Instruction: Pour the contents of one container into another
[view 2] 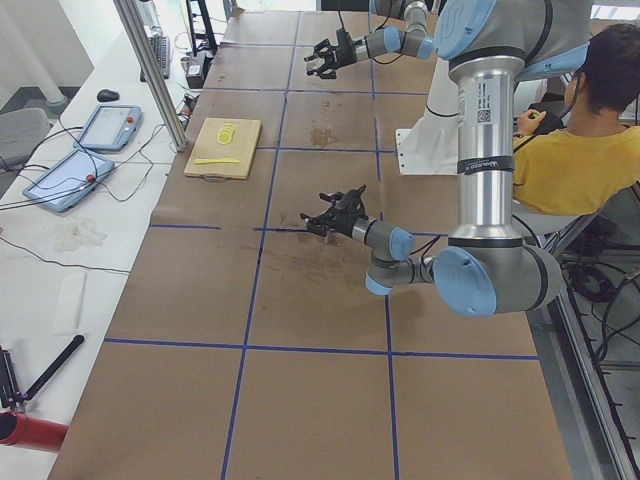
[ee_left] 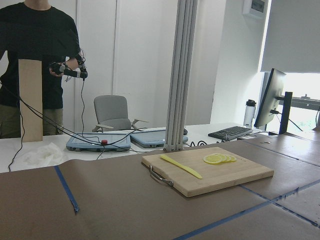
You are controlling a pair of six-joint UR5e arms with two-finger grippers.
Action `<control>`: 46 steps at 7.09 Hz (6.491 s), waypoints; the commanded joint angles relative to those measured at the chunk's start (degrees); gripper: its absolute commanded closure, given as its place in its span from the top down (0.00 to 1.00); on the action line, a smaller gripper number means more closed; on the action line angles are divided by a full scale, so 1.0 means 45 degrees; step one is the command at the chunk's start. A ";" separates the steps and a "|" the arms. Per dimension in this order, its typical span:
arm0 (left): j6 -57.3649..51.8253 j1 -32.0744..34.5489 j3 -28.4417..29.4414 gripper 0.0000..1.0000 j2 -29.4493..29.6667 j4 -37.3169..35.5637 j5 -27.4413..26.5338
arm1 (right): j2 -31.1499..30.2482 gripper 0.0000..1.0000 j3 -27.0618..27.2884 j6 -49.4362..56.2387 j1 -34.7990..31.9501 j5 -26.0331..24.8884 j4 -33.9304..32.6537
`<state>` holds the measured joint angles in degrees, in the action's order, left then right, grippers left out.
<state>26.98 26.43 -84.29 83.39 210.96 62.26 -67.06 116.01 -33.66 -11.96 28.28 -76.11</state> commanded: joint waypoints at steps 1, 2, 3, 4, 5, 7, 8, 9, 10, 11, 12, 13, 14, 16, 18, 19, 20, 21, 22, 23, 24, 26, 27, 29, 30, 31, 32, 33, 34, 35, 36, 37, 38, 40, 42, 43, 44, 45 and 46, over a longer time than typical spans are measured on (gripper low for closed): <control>-0.0812 0.3735 0.0000 1.00 0.0062 -0.1888 0.4617 | 0.0000 0.00 0.0000 0.0000 0.0001 0.0004 0.0000; -0.1476 0.5572 -0.0038 1.00 0.0392 -0.3640 0.6631 | 0.0000 0.00 -0.0019 0.0000 0.0001 0.0004 0.0000; -0.2701 0.6905 0.0000 1.00 0.0995 -0.5301 0.7986 | 0.0000 0.00 -0.0019 -0.0019 0.0001 0.0004 0.0000; -0.3796 0.7711 0.0000 1.00 0.1194 -0.6459 0.8251 | 0.0000 0.00 -0.0019 -0.0020 0.0001 0.0004 0.0000; -0.4677 0.8164 0.0000 1.00 0.1196 -0.7360 0.8253 | 0.0000 0.00 -0.0019 -0.0020 -0.0019 0.0004 0.0000; -0.4785 0.9080 0.0136 1.00 0.1119 -0.8033 0.8116 | -0.0019 0.00 -0.0019 -0.0020 -0.0019 0.0004 0.0000; -0.4745 0.9899 0.0311 1.00 0.1176 -0.9019 0.8078 | -0.0019 0.00 -0.0019 -0.0020 -0.0019 0.0004 0.0000; -0.4996 1.0758 0.0274 1.00 0.1738 -1.1446 0.8116 | -0.0019 0.00 -0.0019 -0.0020 -0.0019 0.0004 0.0000; -0.5888 1.1269 0.0293 1.00 0.2691 -1.4989 0.8116 | -0.0039 0.00 -0.0039 -0.0020 -0.0019 0.0004 0.0000; -0.5955 1.1699 0.0274 1.00 0.3532 -1.7964 0.8155 | -0.0039 0.00 -0.0039 -0.0020 -0.0019 0.0004 0.0000; -0.6071 1.1974 0.0235 1.00 0.3695 -1.9521 0.8233 | -0.0039 0.00 -0.0039 -0.0020 -0.0019 0.0004 0.0000; -0.6073 1.2402 0.0293 1.00 0.3696 -2.0736 0.9258 | -0.0039 0.00 -0.0039 -0.0020 -0.0019 0.0004 0.0000; -0.6053 1.3064 0.0370 1.00 0.3542 -2.1560 1.1125 | -0.0058 0.00 -0.0039 -0.0020 -0.0019 0.0004 0.0000; -0.5918 1.3520 0.0547 1.00 0.1908 -2.1821 1.5089 | -0.0039 0.00 -0.0058 -0.0020 -0.0019 0.0024 0.0000; -0.5528 1.3462 0.0218 1.00 0.2034 -2.5374 1.6297 | -0.0058 0.00 -0.0058 -0.0039 -0.0038 0.0082 0.0503; -0.5526 1.3500 -0.0133 1.00 0.2017 -2.6402 1.6339 | -0.0252 0.00 -0.0194 0.0038 -0.0077 0.0160 0.1784; -0.5642 1.3559 -0.0639 1.00 0.1630 -2.6334 1.6320 | -0.0486 0.00 -0.0214 0.0058 -0.0116 0.0257 0.2512; -0.5682 1.3540 -0.1901 1.00 0.0775 -2.6256 1.6242 | -0.0682 0.00 -0.0215 0.0078 -0.0213 0.0510 0.3119; -0.5663 1.3540 -0.2030 1.00 0.0651 -2.5985 1.6241 | -0.0993 0.00 -0.0215 0.0078 -0.0214 0.0512 0.3628; -0.5663 1.3520 -0.1934 1.00 0.0707 -2.5924 1.6261 | -0.1711 0.00 -0.0215 0.0097 -0.0214 0.0512 0.4774; -0.5663 1.3520 -0.1933 1.00 0.0708 -2.5924 1.6261 | -0.2782 0.00 -0.0311 0.0388 -0.0176 0.0512 0.6351; -0.5663 1.3520 -0.1933 1.00 0.0708 -2.5924 1.6261 | -0.4096 0.00 -0.0953 0.0236 -0.0175 0.0434 0.8430; -0.5643 1.3520 -0.1933 1.00 0.0727 -2.5924 1.6261 | -0.4275 0.00 -0.1247 0.0176 -0.0175 0.0357 0.9134; -0.5643 1.3520 -0.1933 1.00 0.0786 -2.5924 1.6242 | -0.4647 0.00 -0.2745 -0.1107 -0.0136 0.0063 1.1392; -0.5643 1.3501 -0.1895 1.00 0.0844 -2.5924 1.6241 | -0.5035 0.00 -0.3198 -0.1249 -0.0039 0.0082 1.2257; -0.5643 1.3501 -0.1914 1.00 0.0845 -2.5924 1.6241 | -0.5561 0.00 -0.3261 -0.1966 0.0000 0.0315 1.2343; -0.5643 1.3501 -0.1914 1.00 0.0883 -2.5924 1.6241 | -0.5934 0.00 -0.3281 -0.2901 0.0001 0.0974 1.2325; -0.5662 1.3481 -0.1914 1.00 0.0903 -2.5904 1.6241 | -0.6343 0.00 -0.3320 -0.2988 0.0001 0.1058 1.2305; -0.5643 1.3481 -0.1914 1.00 0.0903 -2.5865 1.6241 | -0.6580 0.00 -0.3745 -0.3897 0.0001 0.1291 1.2305; -0.5624 1.3500 -0.1895 1.00 0.0903 -2.5633 1.6261 | -0.6582 0.00 -0.4368 -0.5453 0.0001 0.1448 1.2305; -0.5623 1.3481 -0.1894 1.00 0.0903 -2.5592 1.6242 | -0.6582 0.00 -0.4723 -0.5739 0.0020 0.1450 1.2285; -0.5623 1.3481 -0.1894 1.00 0.0903 -2.5592 1.6241 | -0.6582 0.00 -0.4862 -0.6438 0.0136 0.1450 1.2266; -0.5623 1.3481 -0.1894 1.00 0.0903 -2.5592 1.6241 | -0.6582 0.00 -0.4979 -0.6871 0.0273 0.1450 1.2208; -0.5623 1.3481 -0.1894 1.00 0.0903 -2.5592 1.6241 | -0.6582 0.00 -0.5602 -0.7458 0.0546 0.1178 1.2226; -0.5623 1.3481 -0.1894 1.00 0.0903 -2.5592 1.6241 | -0.6582 0.00 -0.5741 -0.7812 0.0995 0.0690 1.2207; -0.5623 1.3481 -0.1894 1.00 0.0903 -2.5592 1.6241 | -0.6582 0.00 -0.5781 -0.7813 0.1093 0.0649 1.2226; -0.5623 1.3481 -0.1894 1.00 0.0903 -2.5592 1.6241 | -0.6582 0.00 -0.5974 -0.8045 0.1114 0.0514 1.2227; -0.5623 1.3481 -0.1894 1.00 0.0903 -2.5592 1.6241 | -0.6563 0.00 -0.6034 -0.8337 0.1172 0.0338 1.2207; -0.5623 1.3481 -0.1894 1.00 0.0903 -2.5572 1.6241 | -0.6562 0.00 -0.6073 -0.8340 0.1211 0.0317 1.2226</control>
<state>1.67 87.10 -92.81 87.45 95.82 135.35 -96.63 89.02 -70.61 -6.77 30.14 -21.13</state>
